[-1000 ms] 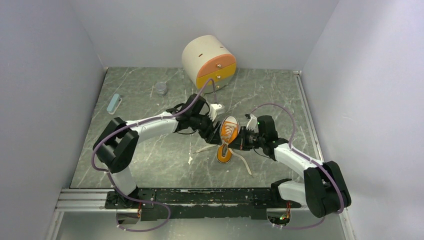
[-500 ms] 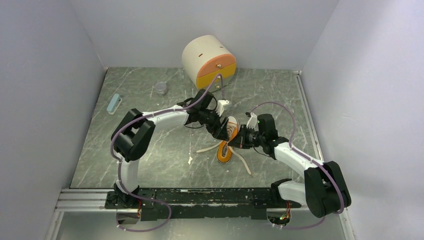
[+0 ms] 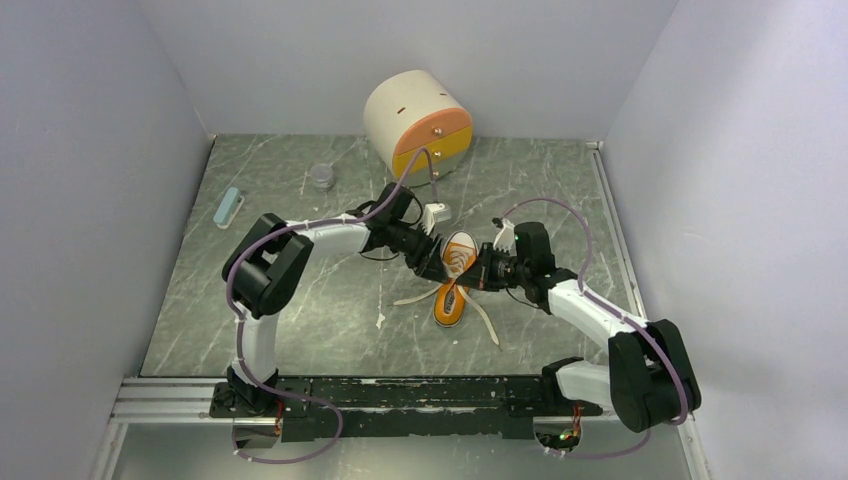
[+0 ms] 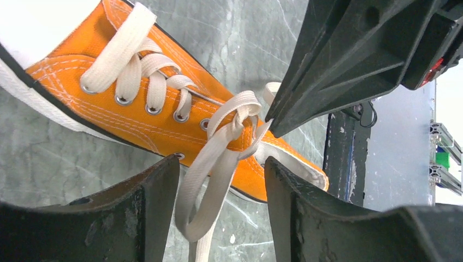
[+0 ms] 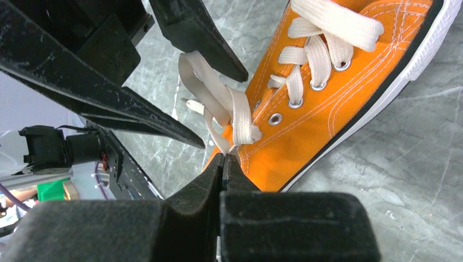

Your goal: Tie the shoes

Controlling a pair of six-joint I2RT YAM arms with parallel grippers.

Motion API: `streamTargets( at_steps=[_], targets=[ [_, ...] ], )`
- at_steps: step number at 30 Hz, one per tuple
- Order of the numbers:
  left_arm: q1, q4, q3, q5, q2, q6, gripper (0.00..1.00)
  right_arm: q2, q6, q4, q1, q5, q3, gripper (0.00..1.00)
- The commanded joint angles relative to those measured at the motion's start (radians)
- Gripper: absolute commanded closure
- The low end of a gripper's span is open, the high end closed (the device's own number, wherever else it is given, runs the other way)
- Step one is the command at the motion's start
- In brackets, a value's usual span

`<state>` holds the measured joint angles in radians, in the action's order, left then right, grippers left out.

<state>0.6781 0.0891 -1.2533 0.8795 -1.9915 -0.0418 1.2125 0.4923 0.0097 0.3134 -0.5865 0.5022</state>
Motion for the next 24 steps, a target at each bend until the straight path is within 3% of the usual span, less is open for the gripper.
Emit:
streamTargets(
  at_steps=[1, 9, 14, 19, 24],
  targets=[
    [0.009, -0.119, 0.02, 0.058, 0.011, -0.025, 0.37, 0.024, -0.006, -0.003, -0.004, 0.013, 0.037, 1.0],
    [0.009, -0.209, 0.036, 0.084, 0.009, -0.084, 0.4, 0.04, -0.005, 0.001, -0.004, 0.004, 0.045, 1.0],
    [0.017, -0.202, 0.021, 0.093, -0.004, -0.085, 0.49, 0.036, 0.002, 0.007, -0.005, 0.0, 0.049, 1.0],
    [0.026, -0.191, 0.017, 0.095, -0.008, -0.08, 0.49, 0.035, 0.015, 0.014, -0.004, -0.003, 0.05, 1.0],
    [0.031, -0.211, 0.034, 0.034, 0.005, -0.096, 0.75, 0.032, 0.005, -0.004, -0.004, -0.006, 0.066, 1.0]
  ],
)
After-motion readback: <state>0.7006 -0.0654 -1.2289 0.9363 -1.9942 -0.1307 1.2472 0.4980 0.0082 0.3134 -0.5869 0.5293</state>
